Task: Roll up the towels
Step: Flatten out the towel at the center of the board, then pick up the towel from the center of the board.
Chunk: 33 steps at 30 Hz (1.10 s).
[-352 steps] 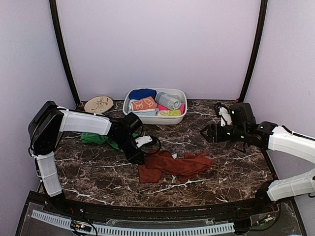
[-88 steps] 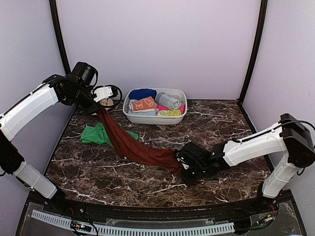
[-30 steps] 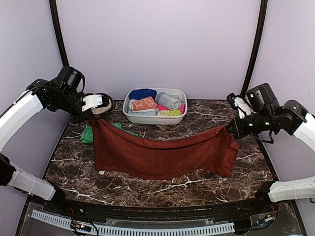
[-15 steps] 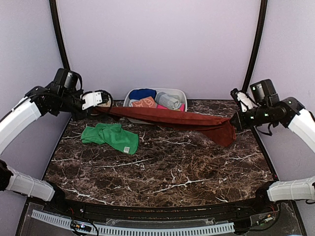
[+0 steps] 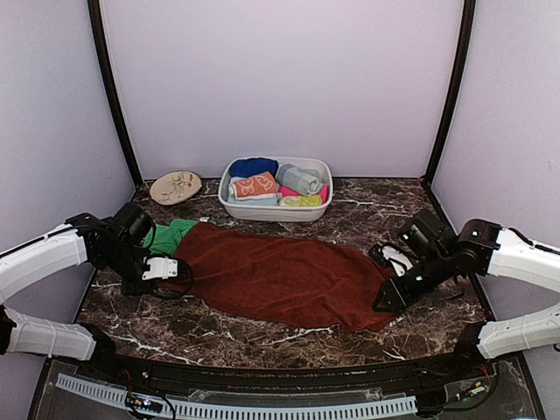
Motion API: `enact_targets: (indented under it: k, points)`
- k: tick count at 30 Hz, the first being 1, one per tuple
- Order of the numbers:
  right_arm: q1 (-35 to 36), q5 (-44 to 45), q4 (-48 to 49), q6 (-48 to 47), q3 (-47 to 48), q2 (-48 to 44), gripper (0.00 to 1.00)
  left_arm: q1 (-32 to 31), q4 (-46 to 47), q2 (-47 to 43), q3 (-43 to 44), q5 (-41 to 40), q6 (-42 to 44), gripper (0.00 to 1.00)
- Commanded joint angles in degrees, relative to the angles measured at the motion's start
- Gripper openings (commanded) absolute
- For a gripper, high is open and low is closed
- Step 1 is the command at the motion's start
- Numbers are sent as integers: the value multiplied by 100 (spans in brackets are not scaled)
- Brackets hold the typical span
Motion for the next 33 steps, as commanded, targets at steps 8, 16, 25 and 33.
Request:
enact_targets:
  k: [8,16,25,33]
  points:
    - [-313,959,-4,798,594,-58,77,40,-1209,-297,72,407,252,10]
    - [-1815,1340,1048,309,505,1172,76,43,-629,-479,-294,3,100,26]
    - [-2379,1410,1689,15,376,2528,67,145,493,857,1237,405,-405,35]
    - [-2496,1199,2395,92,-154,2839,59,1426,736,3243,3778,1133,-1374,33]
